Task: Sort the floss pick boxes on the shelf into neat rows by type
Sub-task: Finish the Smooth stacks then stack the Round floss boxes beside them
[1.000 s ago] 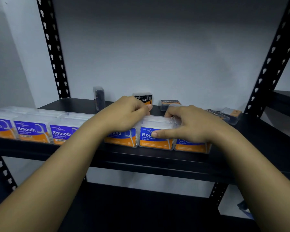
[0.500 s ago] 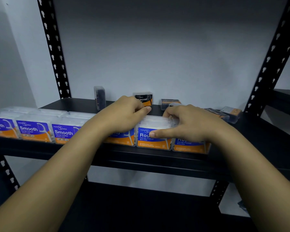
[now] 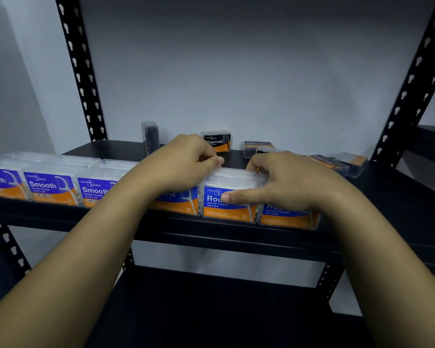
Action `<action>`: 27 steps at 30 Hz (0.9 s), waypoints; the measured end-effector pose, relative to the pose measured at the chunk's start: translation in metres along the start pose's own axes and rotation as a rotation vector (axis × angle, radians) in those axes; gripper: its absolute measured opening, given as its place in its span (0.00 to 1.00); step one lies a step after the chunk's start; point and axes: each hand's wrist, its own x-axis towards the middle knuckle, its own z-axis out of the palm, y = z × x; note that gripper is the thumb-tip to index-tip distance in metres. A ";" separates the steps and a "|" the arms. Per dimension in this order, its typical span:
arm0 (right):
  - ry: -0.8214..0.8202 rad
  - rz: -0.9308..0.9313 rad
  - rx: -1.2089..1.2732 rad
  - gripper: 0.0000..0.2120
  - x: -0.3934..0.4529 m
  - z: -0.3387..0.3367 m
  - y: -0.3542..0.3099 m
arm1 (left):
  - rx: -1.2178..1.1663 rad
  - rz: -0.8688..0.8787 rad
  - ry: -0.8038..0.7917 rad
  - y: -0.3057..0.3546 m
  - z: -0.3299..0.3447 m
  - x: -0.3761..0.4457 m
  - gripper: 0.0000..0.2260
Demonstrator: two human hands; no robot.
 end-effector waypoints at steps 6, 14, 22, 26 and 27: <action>0.000 -0.010 0.014 0.33 0.002 0.001 0.000 | -0.042 -0.015 -0.007 0.001 0.001 0.000 0.11; -0.014 -0.026 0.036 0.33 0.001 0.000 0.000 | 0.001 -0.037 0.034 0.004 0.002 -0.004 0.21; -0.017 -0.031 0.029 0.32 0.000 -0.001 -0.001 | 0.011 -0.047 0.059 0.008 0.003 -0.007 0.24; -0.010 -0.009 0.017 0.33 -0.001 -0.001 -0.003 | 0.010 -0.059 0.041 0.009 0.002 -0.006 0.23; -0.008 -0.007 0.015 0.33 -0.001 -0.001 -0.003 | 0.009 -0.059 0.040 0.009 0.002 -0.006 0.23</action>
